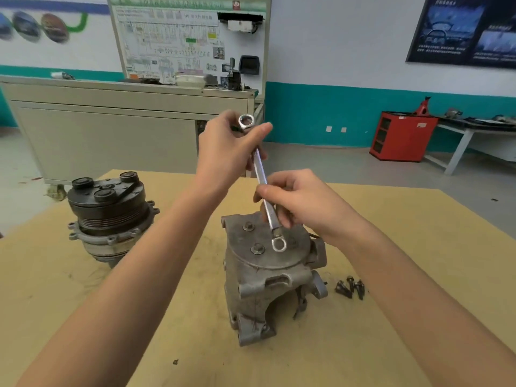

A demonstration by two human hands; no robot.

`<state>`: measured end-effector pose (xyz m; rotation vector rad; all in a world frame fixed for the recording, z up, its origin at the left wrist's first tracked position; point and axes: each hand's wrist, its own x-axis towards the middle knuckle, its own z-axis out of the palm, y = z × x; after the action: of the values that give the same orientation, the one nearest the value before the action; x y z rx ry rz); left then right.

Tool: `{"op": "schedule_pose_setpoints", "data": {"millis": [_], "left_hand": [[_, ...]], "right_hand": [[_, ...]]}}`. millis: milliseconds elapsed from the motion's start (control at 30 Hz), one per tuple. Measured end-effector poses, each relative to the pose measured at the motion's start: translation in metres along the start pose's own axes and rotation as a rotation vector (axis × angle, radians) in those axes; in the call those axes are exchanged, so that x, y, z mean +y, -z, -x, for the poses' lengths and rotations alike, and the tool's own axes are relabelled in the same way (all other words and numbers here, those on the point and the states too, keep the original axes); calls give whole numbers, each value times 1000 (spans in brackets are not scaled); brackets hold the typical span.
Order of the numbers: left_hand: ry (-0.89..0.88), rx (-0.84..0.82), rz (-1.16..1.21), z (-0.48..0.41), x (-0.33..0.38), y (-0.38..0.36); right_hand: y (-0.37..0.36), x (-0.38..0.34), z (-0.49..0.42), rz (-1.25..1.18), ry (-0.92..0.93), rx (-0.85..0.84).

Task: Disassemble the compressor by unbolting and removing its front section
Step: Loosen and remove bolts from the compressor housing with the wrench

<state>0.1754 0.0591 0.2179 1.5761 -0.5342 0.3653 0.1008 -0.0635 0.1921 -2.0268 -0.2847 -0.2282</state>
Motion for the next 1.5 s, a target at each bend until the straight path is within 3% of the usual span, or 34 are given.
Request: {"op": "schedule_pose_setpoints", "data": {"millis": [200, 500, 600, 767, 1000, 1133, 1267, 1333, 1500], "left_hand": [[297, -61, 57, -10, -22, 22], [342, 41, 187, 1, -54, 39], [350, 92, 243, 5, -63, 43], [298, 174, 133, 13, -84, 43], [209, 132, 108, 12, -96, 37], [282, 135, 88, 14, -100, 40], [279, 138, 19, 11, -100, 45], [266, 117, -33, 6, -100, 41], [190, -74, -215, -6, -89, 8]], "right_hand": [[-12, 15, -35, -238, -86, -274], [-17, 24, -47, -210, -97, -481], [-19, 19, -46, -64, -96, -462], [-25, 16, -40, 501, 24, -298], [-34, 20, -16, 806, 204, -115], [-26, 25, -9, 730, 96, -80], [7, 43, 22, 381, -100, -187], [9, 53, 40, 358, -127, -222], [1, 66, 56, 182, -80, -75]]}}
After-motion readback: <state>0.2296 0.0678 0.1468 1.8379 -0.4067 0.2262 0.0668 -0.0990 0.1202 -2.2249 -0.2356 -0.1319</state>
